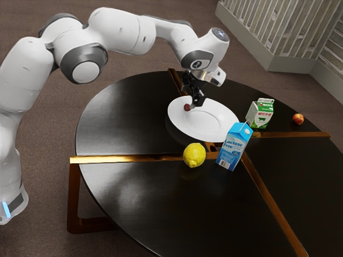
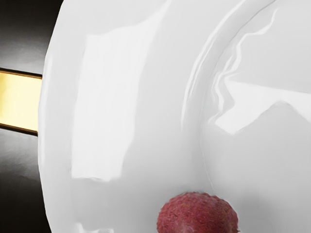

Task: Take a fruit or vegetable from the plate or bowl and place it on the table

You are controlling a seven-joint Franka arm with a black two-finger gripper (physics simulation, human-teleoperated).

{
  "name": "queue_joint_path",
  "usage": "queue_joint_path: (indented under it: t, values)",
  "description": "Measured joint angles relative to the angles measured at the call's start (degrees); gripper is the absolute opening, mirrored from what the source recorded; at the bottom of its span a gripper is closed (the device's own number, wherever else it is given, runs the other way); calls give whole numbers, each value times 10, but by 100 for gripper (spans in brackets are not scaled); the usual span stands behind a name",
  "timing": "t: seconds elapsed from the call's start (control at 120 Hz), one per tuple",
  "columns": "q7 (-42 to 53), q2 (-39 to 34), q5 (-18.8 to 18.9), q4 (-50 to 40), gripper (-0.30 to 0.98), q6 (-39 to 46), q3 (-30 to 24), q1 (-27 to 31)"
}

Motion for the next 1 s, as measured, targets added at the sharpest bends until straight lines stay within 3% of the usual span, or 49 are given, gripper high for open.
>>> queue_joint_path:
  t: [0.625, 1.0]
  values:
    - [-2, 22, 4, 0, 66, 13, 0, -3]
    - [-8, 27, 3, 0, 45, 14, -1, -3]
